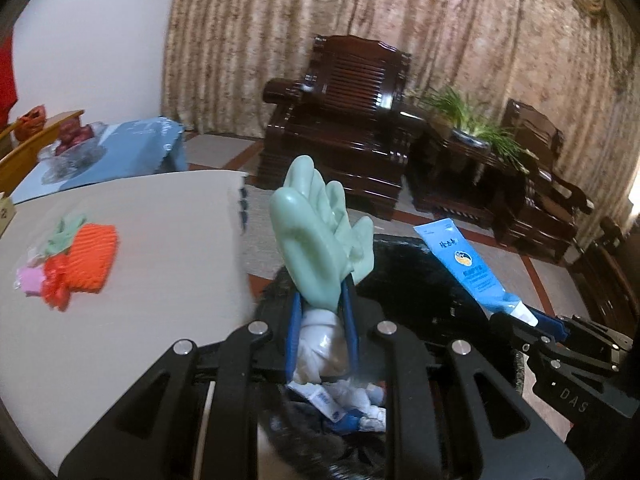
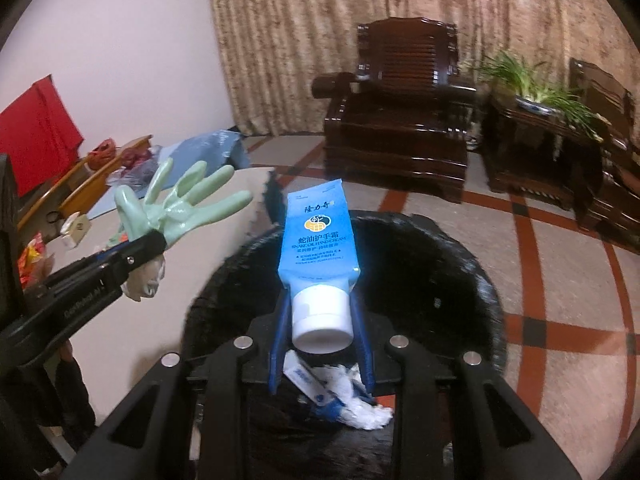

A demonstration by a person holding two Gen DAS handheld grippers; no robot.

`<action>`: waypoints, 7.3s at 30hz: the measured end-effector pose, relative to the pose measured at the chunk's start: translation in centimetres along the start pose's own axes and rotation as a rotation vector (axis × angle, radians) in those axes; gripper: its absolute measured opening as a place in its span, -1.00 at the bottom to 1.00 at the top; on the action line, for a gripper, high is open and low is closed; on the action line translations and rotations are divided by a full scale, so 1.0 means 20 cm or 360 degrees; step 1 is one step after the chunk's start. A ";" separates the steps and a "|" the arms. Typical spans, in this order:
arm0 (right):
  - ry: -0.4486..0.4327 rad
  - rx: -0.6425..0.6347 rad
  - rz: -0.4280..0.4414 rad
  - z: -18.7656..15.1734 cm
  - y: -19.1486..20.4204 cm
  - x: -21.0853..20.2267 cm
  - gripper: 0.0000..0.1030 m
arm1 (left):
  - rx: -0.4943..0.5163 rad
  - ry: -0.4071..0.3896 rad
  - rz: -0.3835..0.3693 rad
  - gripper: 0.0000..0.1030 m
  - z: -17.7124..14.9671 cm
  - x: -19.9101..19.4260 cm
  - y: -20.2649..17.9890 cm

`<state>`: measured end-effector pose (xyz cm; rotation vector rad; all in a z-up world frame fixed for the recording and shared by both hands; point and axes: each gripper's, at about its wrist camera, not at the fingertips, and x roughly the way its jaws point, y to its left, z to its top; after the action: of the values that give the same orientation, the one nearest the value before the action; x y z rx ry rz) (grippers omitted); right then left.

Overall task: Collect trash
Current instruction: 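Carry the glove and tube with both tools over the trash bin, then move both tools back to the red bag and orange foam net, then grasp the red plastic bag with the left tool while the right tool grasps the orange foam net, then carry the red bag and orange net with both tools over the black bin, then open both tools to drop the bag and net into the bin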

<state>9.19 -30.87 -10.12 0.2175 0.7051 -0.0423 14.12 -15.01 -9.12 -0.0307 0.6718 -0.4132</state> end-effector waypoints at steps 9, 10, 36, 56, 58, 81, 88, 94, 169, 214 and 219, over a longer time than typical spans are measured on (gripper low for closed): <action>0.0047 0.0052 -0.0120 -0.04 -0.11 0.03 -0.06 | 0.0031 0.0097 -0.0155 -0.21 -0.05 0.15 -0.13; 0.0046 0.0053 -0.0146 -0.05 -0.12 0.03 0.05 | 0.0027 0.0093 -0.0162 -0.01 -0.05 0.15 -0.13; -0.0083 -0.0167 0.0204 0.09 0.49 0.16 0.88 | -0.0189 -0.0214 0.0357 0.68 -0.02 -0.43 0.65; -0.0009 -0.0420 0.0359 0.18 1.23 0.67 0.87 | -0.0397 -0.0203 0.0787 0.67 -0.11 -0.42 1.41; 0.0009 -0.0427 0.0363 0.18 1.28 0.73 0.88 | -0.0413 -0.0190 0.0803 0.67 -0.12 -0.38 1.47; 0.0328 -0.0546 0.0487 0.10 1.72 1.32 0.68 | -0.0516 -0.0152 0.0803 0.67 -0.20 -0.16 1.77; 0.0375 -0.0546 0.0600 0.08 1.75 1.34 0.28 | -0.0542 -0.0160 0.0812 0.68 -0.19 -0.15 1.81; 0.0418 -0.0513 0.0728 0.08 1.74 1.32 -0.34 | -0.0564 -0.0142 0.0837 0.69 -0.18 -0.14 1.81; -0.0079 -0.0368 0.0576 0.25 0.88 0.22 -0.56 | -0.0208 -0.0192 0.0382 -0.66 0.11 -0.38 0.74; -0.0006 -0.0022 -0.0024 -0.05 -0.10 -0.05 -0.13 | 0.0127 0.0108 -0.0195 -0.11 -0.11 0.20 -0.19; -0.0010 0.0009 -0.0062 -0.07 -0.12 -0.06 0.62 | 0.0093 0.0079 -0.0161 0.20 -0.09 0.15 -0.13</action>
<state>7.13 -33.03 -10.80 0.2088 0.7030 -0.0822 14.24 -18.29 -11.99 0.0012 0.7087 -0.5320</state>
